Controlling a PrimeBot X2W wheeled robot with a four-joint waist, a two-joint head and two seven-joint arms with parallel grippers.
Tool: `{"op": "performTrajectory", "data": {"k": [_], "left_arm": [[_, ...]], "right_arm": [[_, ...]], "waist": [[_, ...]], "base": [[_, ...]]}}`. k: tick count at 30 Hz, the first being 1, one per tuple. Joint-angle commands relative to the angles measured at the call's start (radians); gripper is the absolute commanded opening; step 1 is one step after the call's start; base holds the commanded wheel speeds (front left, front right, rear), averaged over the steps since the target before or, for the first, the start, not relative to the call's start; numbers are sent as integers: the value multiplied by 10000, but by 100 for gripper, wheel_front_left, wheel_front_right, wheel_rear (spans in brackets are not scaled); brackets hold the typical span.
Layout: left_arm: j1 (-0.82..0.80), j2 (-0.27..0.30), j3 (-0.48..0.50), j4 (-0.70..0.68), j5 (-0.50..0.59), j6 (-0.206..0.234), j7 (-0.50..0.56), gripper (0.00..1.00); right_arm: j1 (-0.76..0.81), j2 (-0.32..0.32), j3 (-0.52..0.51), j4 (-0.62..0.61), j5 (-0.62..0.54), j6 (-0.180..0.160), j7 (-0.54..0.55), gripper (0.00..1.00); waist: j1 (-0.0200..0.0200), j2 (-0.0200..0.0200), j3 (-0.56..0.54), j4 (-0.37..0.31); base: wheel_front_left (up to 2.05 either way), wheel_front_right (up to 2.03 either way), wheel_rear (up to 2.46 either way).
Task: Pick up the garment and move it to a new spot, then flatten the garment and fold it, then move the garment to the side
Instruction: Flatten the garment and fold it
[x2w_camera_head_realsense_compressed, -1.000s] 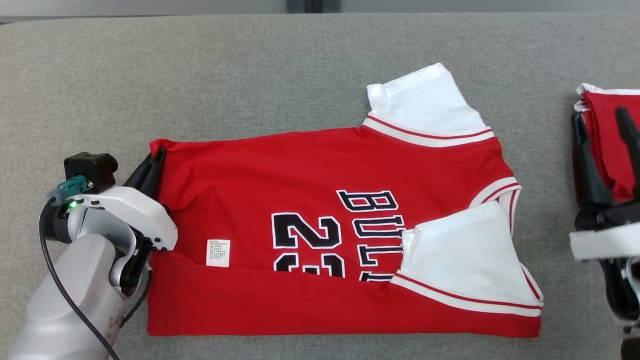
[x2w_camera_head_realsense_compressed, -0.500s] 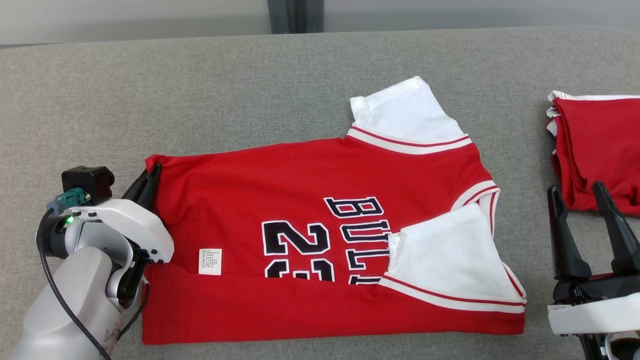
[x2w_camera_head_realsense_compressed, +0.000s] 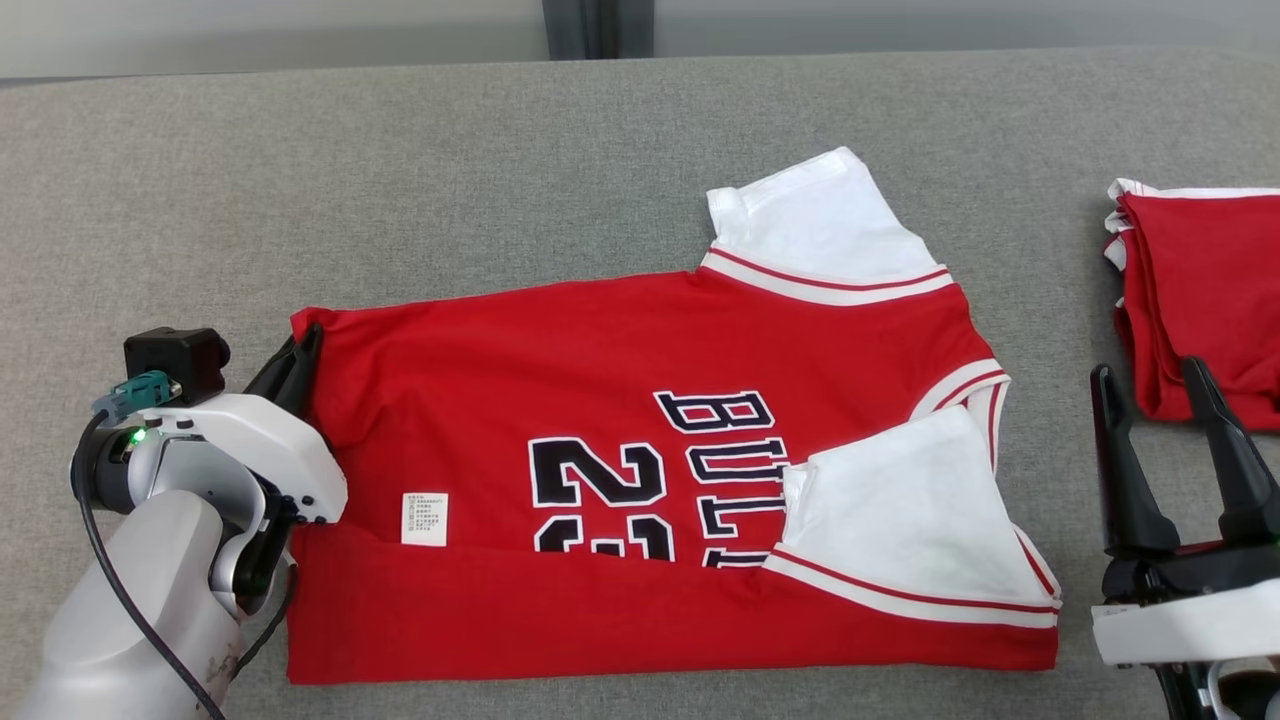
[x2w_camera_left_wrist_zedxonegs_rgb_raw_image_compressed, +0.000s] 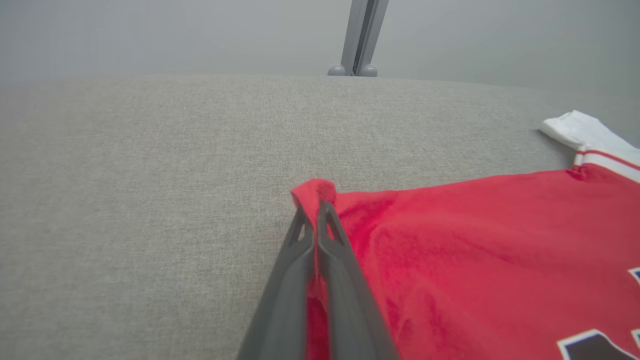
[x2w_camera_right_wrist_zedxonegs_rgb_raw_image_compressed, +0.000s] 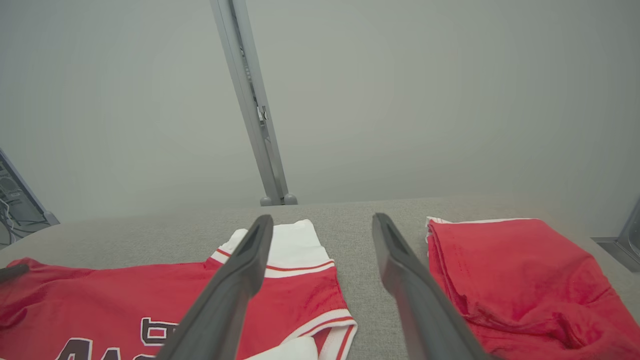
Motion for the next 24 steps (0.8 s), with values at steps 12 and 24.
{"op": "performTrajectory", "data": {"k": [12,24], "left_arm": [[-678,-344,-273,-288,41,-39,47,0],[-1984,-1443,-880,42,336,-437,-342,0]], "right_arm": [[-3580,-1691,685,2717,664,4,664,100],[-7419,-2896,2284,7032,1489,3,1012,100]], "waist": [[0,0,638,614],[0,0,2122,1961]], "base": [[0,0,0],[0,0,0]]}}
